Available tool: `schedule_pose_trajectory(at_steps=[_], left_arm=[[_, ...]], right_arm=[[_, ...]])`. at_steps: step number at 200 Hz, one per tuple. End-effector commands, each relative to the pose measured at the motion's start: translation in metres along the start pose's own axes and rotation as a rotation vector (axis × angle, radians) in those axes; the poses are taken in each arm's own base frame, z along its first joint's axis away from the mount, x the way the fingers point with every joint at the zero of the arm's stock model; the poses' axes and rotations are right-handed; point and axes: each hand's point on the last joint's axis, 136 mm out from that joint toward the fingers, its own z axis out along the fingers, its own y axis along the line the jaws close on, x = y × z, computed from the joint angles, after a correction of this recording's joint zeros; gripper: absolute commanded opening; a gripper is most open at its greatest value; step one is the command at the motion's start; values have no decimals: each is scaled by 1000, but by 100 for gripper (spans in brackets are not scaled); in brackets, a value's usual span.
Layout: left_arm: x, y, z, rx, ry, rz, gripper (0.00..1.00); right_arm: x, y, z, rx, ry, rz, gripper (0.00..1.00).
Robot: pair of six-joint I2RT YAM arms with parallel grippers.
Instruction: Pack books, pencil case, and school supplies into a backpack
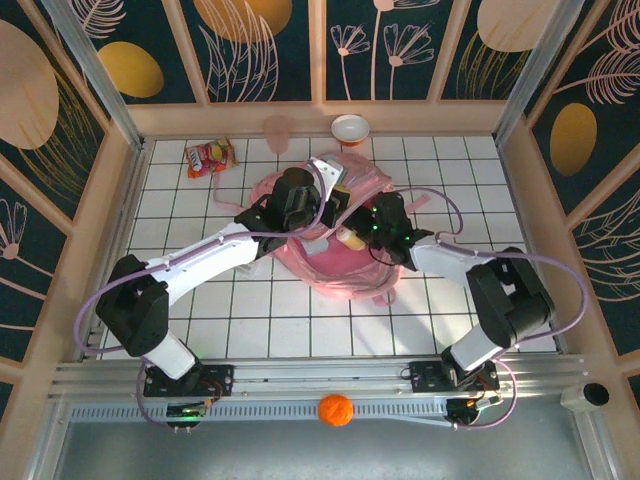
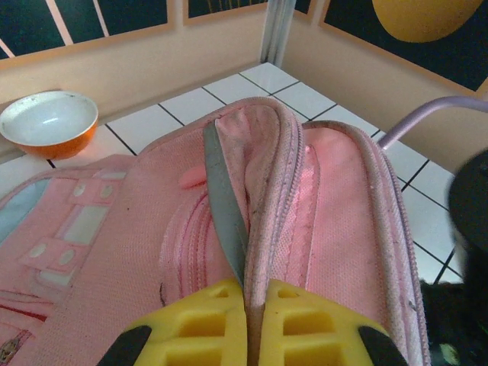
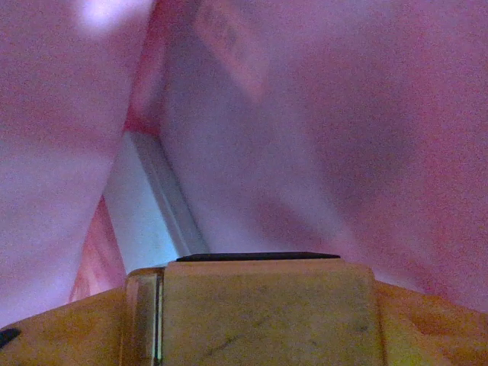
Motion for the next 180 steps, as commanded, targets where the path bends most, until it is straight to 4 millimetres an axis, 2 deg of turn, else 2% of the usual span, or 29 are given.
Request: schedule_pose_trajectory(at_steps=[1,29,48,72,96,132,156,180], left_arm=[[-79,-27,-23,109,-237,12,0],[-79,-29,-25,119,-238,7,0],[-78,-29,-25,118,-237,6,0],[-75,-26,-24,103,-232,13,0],[-71,-24,-22,93,-222,17,0],[-68,-19,-20,76,-217,15,0],[-62,-13,-19,52,-206,18,0],[-49,-5,-13,21,-176,37,0]], right_arm=[[-36,35,9,-150,-99,87,42],[-41,31,27,-173,-105,183,50],[-43,36,32,-223,-99,229,57],[-37,37,34,-233,-78,251,70],[-33,33,29,-221,-70,261,76],[-30,33,9,-230,-78,248,79],[-23,31,-18,-227,-87,194,78],[-14,13,-51,-169,-107,141,77]])
